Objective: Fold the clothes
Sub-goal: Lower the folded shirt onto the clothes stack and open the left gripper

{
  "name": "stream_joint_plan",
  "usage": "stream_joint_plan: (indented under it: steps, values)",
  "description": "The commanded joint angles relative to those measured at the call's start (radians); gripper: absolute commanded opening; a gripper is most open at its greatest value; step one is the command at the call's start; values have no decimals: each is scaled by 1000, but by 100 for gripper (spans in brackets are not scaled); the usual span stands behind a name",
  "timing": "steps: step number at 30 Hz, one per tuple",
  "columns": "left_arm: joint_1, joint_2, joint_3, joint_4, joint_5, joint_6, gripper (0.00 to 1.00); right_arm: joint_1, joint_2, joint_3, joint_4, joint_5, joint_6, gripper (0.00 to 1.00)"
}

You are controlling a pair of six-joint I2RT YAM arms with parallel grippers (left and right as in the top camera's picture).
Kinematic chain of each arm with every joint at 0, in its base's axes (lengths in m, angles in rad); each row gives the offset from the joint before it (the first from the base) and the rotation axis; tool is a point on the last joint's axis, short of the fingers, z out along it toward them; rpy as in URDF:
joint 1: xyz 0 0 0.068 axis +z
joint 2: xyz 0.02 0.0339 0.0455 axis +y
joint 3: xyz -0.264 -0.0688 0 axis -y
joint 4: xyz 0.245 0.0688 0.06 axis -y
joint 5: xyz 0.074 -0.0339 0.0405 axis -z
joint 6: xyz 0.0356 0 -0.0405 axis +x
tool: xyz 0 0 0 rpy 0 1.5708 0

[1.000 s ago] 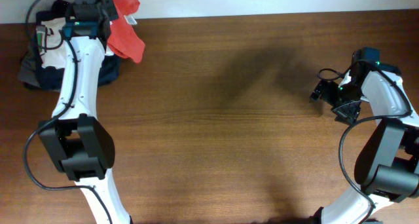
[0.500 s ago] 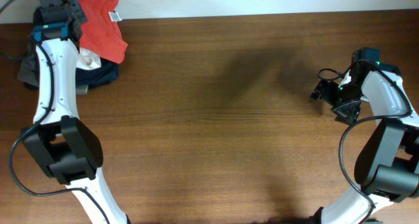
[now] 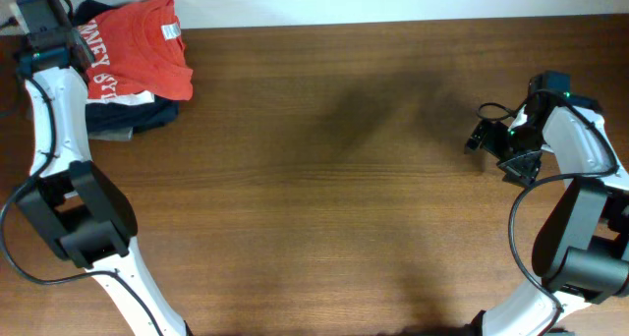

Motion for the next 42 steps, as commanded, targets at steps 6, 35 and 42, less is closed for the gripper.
stream_joint_plan:
  steps: [6, 35, 42]
  values:
    - [-46, 34, 95, 8, 335, 42, 1, -3, -1, 14, 0, 13, 6, 99]
    - [-111, 332, 201, -47, 533, 72, 31, -3, -1, 14, 0, 13, 6, 99]
    - [-49, 154, 256, -51, 445, 71, 51, -3, -1, 14, 0, 13, 6, 98]
